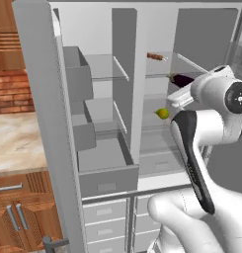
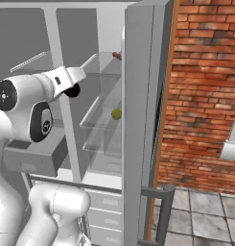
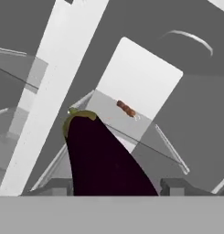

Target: Take the pear and eggplant from the fridge shelf and place them in the freezer drawer to begin freezing them.

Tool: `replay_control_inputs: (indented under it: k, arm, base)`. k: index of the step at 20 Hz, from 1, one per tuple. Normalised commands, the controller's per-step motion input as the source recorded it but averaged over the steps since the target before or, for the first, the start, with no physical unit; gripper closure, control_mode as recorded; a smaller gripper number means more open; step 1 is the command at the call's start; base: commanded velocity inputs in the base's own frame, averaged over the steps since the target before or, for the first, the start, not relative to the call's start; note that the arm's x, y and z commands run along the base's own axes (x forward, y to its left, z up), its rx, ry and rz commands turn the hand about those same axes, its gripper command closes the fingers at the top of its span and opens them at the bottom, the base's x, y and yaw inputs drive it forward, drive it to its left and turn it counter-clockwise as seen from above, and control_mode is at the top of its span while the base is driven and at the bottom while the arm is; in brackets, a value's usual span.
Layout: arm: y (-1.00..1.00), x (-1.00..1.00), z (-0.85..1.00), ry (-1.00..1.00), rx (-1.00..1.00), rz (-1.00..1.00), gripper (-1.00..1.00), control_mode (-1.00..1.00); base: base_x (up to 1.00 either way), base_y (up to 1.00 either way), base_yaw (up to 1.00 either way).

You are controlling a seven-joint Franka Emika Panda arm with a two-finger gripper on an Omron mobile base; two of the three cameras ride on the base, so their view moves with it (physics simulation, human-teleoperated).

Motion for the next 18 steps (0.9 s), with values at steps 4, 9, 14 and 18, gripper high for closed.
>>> replay_control_inputs:
  k: [4,9,14,18]
  arm:
    - [0.31,-0.92,0.21,0.44,0.21,0.00,1.00,-1.00]
    - [0.22,-0.74,0.00,0.46,0.17,0.00,1.00,-1.00]
    - [0.57,-0.20,-0.32,0.49,0.07,0.05,1.00,-1.00]
    - [0.84,0.16,-0.68,0.39,0.01,0.03,1.00,-1.00]
  base:
    - [0.00,0.00,0.00]
    - [0.00,0.00,0.00]
    - [0.00,0.00,0.00]
    - [0.00,0.00,0.00]
